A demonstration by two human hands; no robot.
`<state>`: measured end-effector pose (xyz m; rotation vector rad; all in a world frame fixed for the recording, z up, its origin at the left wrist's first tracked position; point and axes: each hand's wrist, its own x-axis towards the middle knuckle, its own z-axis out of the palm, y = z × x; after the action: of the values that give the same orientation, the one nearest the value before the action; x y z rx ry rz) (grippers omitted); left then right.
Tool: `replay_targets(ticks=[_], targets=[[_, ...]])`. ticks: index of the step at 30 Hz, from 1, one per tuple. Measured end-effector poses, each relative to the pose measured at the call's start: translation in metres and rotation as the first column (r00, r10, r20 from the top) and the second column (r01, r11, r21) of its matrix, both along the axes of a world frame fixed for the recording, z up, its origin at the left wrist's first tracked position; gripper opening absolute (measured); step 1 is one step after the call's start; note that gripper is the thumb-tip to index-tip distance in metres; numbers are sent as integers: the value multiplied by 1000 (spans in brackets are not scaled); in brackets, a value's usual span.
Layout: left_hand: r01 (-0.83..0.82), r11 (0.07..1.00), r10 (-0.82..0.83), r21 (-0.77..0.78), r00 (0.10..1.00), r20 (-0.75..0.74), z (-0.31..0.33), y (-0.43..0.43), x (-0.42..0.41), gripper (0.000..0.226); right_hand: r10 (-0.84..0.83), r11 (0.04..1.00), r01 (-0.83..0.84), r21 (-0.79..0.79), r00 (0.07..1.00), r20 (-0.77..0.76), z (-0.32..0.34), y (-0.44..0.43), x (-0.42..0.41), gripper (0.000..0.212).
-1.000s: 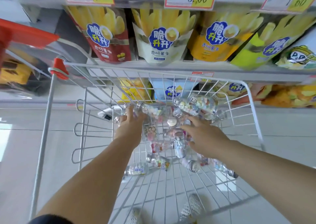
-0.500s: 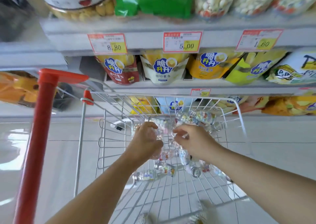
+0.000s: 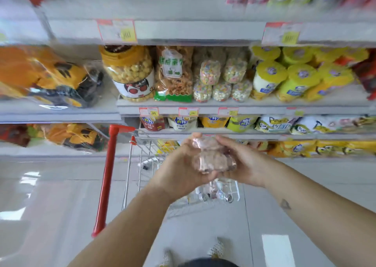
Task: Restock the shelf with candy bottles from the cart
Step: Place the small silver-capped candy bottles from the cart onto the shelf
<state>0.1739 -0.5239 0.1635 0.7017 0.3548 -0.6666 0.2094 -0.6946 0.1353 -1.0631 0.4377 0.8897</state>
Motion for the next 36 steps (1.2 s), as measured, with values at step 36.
replay_targets(ticks=[36], targets=[[-368,924,350,101,923,159,181,109,177,36,574,299,550,-780,549,607,214,96,248,52]])
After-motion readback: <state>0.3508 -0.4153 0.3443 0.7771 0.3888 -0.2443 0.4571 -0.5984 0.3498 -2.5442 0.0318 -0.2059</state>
